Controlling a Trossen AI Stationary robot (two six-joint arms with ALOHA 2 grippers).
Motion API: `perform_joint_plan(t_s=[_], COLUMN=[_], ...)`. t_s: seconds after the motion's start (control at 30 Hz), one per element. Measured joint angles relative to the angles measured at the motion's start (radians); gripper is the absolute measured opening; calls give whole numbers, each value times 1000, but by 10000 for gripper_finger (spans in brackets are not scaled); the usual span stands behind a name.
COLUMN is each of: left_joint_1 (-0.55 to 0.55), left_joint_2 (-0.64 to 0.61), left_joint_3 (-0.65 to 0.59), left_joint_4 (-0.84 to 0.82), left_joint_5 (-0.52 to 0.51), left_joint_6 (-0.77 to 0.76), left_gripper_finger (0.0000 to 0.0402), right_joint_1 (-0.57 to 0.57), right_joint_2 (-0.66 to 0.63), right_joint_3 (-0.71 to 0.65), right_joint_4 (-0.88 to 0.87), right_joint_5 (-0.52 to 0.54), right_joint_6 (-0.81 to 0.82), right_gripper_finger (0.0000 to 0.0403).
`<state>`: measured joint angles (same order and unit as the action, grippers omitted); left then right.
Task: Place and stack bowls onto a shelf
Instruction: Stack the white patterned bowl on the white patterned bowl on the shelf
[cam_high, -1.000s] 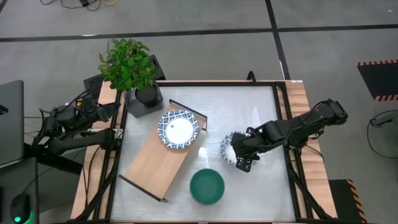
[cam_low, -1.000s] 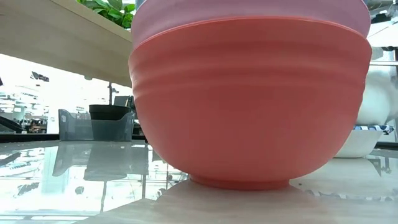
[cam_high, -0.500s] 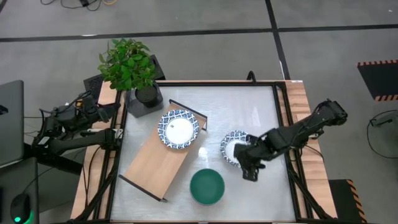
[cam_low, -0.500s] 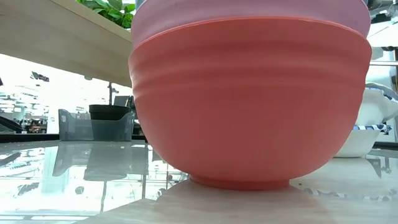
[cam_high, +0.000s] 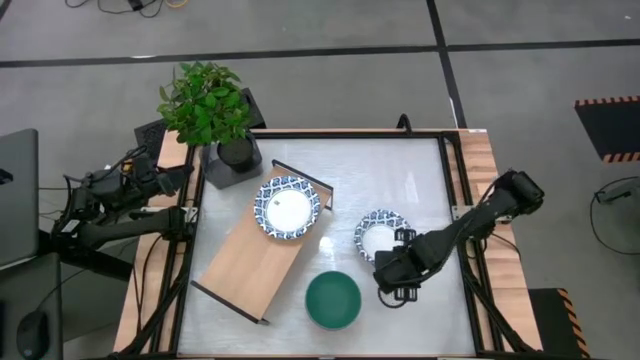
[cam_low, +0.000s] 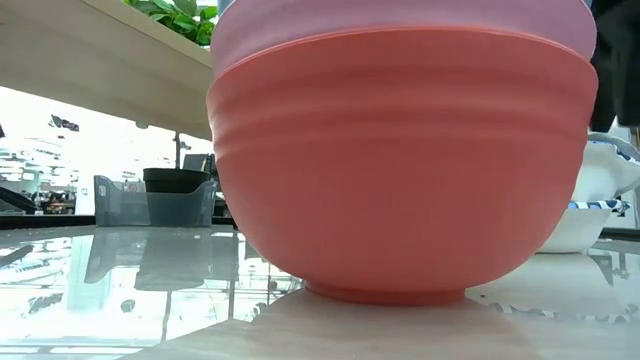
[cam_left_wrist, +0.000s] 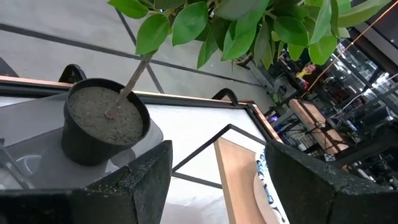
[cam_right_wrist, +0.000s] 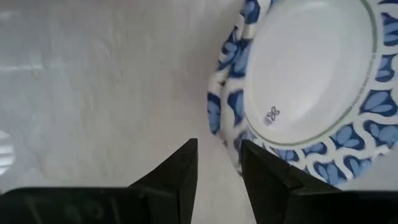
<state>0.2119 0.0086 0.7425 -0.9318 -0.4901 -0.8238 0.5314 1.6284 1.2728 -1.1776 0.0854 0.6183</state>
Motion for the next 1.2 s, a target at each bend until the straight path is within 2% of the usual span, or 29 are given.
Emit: perform_joint_plan(t_s=[0.37,0.9,1.07,1.2], left_joint_1=[0,0,0,0], left_joint_2=[0,0,0,0], left_joint_3=[0,0,0,0], left_joint_4=[0,-6,-10,-22], left_joint_5=[-6,-3,3,4], left_joint_6=[-1,4,4,3], left_gripper_finger=[242,242,242,242], right_joint_1=[-24,-61,-70,-70], right_joint_2=[11,11,11,11], right_joint_3=[0,0,1,1], right_joint_4=[-25,-19,-19,-20], right_joint_5=[36,43,43,42], right_joint_6=[-22,-43,-43,-43], right_gripper_finger=[147,112,88,52])
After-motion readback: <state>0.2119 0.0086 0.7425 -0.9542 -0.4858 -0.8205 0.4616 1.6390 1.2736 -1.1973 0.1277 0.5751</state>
